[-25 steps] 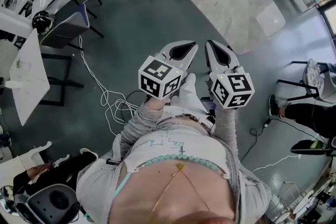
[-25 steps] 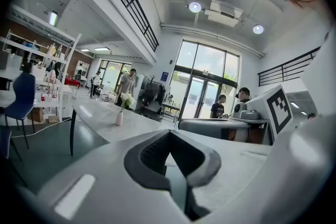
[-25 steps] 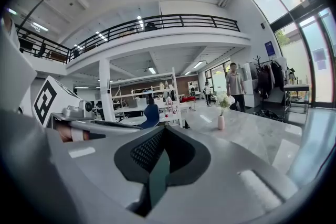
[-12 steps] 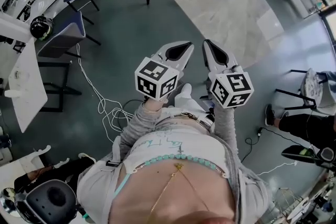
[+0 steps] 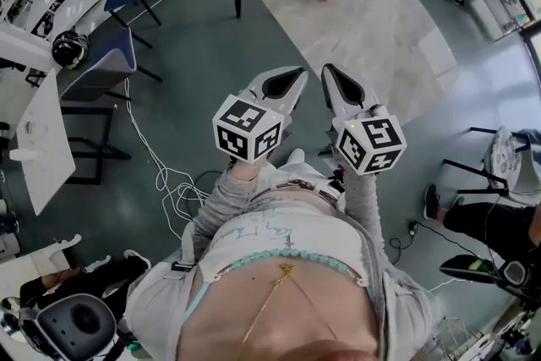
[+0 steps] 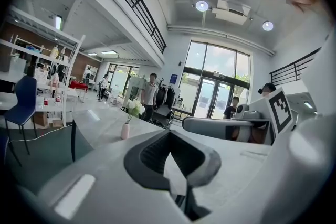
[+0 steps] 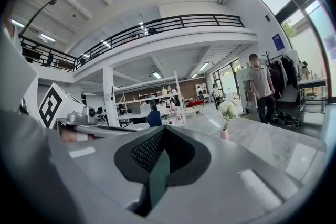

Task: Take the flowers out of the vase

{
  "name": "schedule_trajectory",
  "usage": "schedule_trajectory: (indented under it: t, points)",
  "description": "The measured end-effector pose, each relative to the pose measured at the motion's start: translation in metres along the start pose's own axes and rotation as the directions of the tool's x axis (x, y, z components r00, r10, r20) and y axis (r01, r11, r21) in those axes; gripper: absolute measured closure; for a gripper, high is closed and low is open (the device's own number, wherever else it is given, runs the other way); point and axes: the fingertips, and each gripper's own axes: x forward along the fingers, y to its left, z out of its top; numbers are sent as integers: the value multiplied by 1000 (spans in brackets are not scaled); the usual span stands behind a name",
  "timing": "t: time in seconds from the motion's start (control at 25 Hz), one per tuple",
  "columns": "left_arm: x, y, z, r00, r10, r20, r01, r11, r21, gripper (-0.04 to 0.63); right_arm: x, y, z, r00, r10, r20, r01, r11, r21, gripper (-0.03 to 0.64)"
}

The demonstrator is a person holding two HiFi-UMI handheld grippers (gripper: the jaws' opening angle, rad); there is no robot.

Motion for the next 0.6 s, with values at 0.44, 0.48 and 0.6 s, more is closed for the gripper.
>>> schedule_trajectory:
  t: [0.44, 0.48, 0.6]
  points:
    - [28, 37, 13, 1000, -18, -6, 18, 1000, -13, 594, 29, -31, 10, 997, -78, 2, 78, 997, 5, 591]
    - [31, 42, 15, 1000, -25, -6, 25, 1000, -11, 594, 32, -34, 11, 996, -90, 5, 90, 996, 8, 591]
    - [45, 56, 23, 998, -63, -9, 63, 998, 2, 594, 44, -44, 16, 990, -140, 19, 140, 990, 17, 592]
